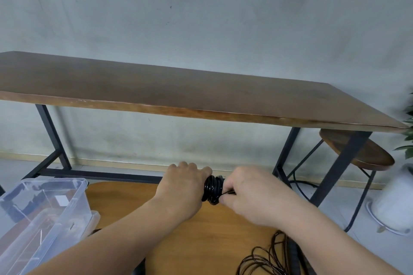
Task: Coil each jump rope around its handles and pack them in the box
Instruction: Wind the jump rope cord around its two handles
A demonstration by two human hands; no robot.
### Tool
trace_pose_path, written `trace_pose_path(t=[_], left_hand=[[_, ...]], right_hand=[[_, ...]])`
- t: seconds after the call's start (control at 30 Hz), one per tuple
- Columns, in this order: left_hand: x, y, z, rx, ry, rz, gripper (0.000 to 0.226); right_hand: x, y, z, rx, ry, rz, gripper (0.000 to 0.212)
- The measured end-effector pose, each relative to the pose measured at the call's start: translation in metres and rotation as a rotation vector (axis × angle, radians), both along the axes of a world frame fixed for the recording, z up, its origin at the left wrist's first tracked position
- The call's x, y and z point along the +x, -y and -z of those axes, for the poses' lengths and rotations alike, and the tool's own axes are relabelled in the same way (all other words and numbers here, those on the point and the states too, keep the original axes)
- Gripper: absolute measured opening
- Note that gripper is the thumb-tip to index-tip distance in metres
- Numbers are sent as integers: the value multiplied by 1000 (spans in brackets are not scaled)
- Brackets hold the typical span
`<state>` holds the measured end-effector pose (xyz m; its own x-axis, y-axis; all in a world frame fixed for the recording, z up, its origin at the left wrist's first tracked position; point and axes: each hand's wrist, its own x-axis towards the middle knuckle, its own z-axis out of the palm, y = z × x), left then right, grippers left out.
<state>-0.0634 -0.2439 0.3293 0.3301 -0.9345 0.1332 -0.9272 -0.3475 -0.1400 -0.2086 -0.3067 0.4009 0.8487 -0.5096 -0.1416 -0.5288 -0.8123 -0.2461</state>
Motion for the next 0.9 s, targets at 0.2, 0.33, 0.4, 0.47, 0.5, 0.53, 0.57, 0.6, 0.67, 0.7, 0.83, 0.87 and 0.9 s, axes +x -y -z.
trace_pose_path(t=[0.2, 0.33, 0.4, 0.47, 0.5, 0.53, 0.57, 0.6, 0.67, 0.7, 0.83, 0.87, 0.9], left_hand=[[1, -9, -18, -1, -81, 270, 39], [1, -14, -21, -36, -326, 385, 28], [-1, -15, -18, -58, -468, 383, 23], [-4, -16, -19, -91, -612, 352, 18], [-5, -16, -20, -108, -673, 339, 16], [-6, -16, -21, -122, -740, 329, 15], [-7, -16, -22, -131, -803, 322, 18], [-7, -16, -23, -129, -853, 321, 21], [-5, -18, -24, -76, -925, 329, 29], [-5, -20, -24, -42, -962, 339, 36], [-5, -22, -23, -22, -1119, 374, 42], [-5, -22, -22, -43, -1144, 375, 40], [-5, -21, -20, -62, -1169, 371, 38]], right_hand=[[8, 34, -26, 234, 41, -70, 17], [10, 54, -25, 395, 98, -150, 22], [8, 61, -20, 500, 155, -160, 17], [6, 64, -12, 657, 243, -126, 12], [5, 66, -7, 743, 290, -103, 12], [3, 68, -1, 825, 335, -79, 15], [1, 70, 4, 891, 375, -58, 19], [-1, 72, 10, 941, 405, -48, 21], [-4, 71, 17, 1002, 434, -26, 22], [-4, 70, 19, 1016, 444, -6, 22], [-5, 67, 32, 974, 476, 49, 13], [-5, 67, 35, 965, 477, 47, 18], [-6, 67, 39, 959, 474, 48, 29]])
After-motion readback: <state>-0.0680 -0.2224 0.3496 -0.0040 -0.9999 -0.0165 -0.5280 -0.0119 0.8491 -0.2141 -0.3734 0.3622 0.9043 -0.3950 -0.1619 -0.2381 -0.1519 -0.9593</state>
